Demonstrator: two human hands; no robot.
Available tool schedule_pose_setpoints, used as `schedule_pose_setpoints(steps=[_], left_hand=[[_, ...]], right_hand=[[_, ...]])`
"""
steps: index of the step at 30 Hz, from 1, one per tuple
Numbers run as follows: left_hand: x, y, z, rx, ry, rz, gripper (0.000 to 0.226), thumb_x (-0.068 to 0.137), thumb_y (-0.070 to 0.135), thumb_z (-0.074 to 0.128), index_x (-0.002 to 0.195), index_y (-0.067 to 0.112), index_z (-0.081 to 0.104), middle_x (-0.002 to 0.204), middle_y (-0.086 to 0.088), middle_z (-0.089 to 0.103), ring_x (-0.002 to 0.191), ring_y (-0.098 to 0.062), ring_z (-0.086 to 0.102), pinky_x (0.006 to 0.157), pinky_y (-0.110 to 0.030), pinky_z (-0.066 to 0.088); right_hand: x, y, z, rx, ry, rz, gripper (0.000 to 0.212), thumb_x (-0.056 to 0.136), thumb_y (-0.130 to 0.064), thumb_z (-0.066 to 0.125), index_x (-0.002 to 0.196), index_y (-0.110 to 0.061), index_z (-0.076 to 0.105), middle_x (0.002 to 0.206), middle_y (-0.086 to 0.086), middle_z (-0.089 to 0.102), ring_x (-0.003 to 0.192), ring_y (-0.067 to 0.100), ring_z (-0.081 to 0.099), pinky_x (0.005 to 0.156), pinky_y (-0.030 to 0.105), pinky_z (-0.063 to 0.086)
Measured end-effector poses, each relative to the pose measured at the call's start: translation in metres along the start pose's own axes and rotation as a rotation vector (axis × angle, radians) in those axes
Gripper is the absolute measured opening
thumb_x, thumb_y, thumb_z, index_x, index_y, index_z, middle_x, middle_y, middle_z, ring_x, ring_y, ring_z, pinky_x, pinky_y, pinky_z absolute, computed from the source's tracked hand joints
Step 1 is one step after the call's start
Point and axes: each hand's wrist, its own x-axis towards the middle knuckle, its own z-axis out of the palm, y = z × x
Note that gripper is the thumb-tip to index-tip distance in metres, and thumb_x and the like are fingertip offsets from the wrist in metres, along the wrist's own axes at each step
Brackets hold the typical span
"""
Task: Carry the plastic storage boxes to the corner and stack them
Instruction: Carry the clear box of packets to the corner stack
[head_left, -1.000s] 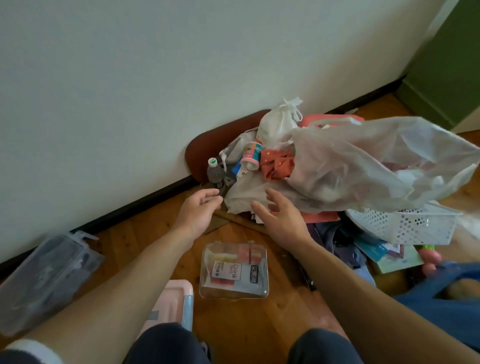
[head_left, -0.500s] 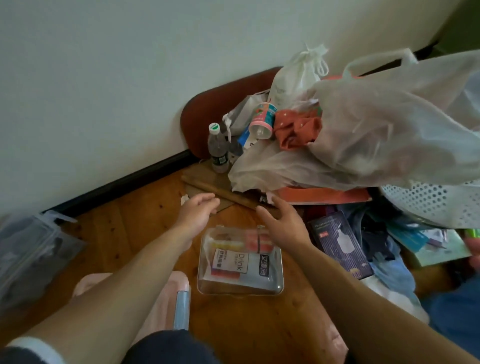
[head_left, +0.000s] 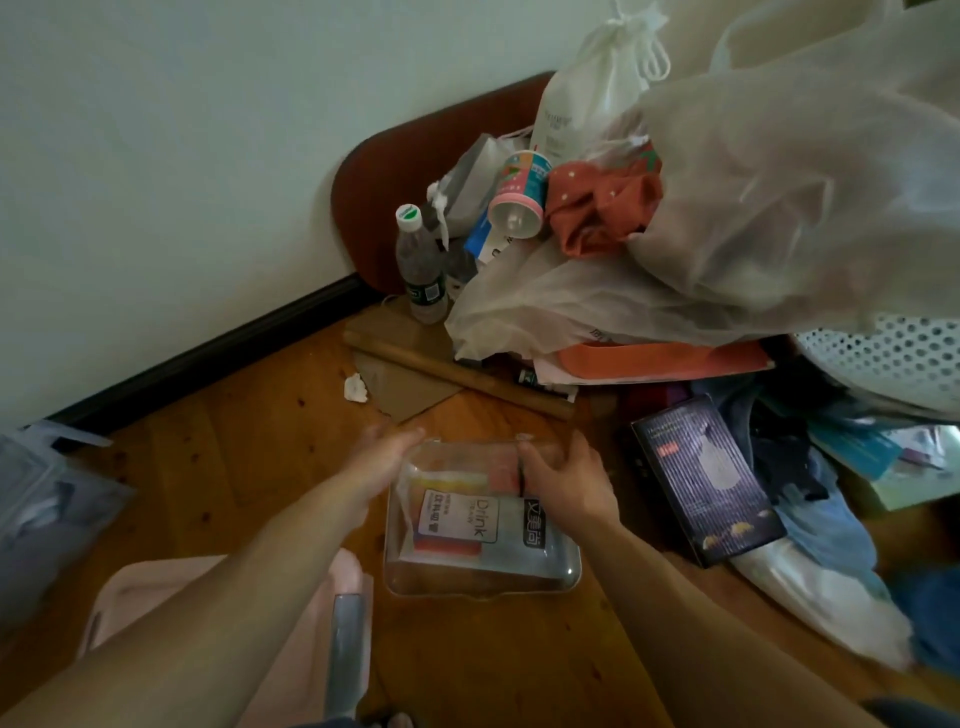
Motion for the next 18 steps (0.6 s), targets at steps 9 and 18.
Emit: schedule_pose_setpoints(steps=[9,18], left_hand=[[0.000,-0.012,0.015,0.000,-0.111,-0.092,0.017,0.090,0.042,0.061,0.094,0.027,0.056,0.059,0.012,0.064,0.052,-0.003,0.058,0.052,-0.024,0.037],[-0.011,-0.016,0.011,-0.066,-0.180,-0.216,0.025,0.084,0.041,0.068,0.076,0.026,0.050,0.055,0.006,0.058,0.065,-0.013,0.044,0.069,-0.034,0.034]], right_hand=[[0.004,0.025,0.013,-0.092,-0.121,0.181,0.101,0.076,-0.079,0.049,0.142,-0.006,0.028,0.135,0.013,0.049,0.118,0.030,0.053,0.094,0.046,0.048],[0.006,0.036,0.022,-0.024,-0.169,0.174,0.096,0.066,-0.082,0.058,0.131,-0.012,0.050,0.118,0.007,0.062,0.103,0.023,0.061,0.085,0.040,0.053]])
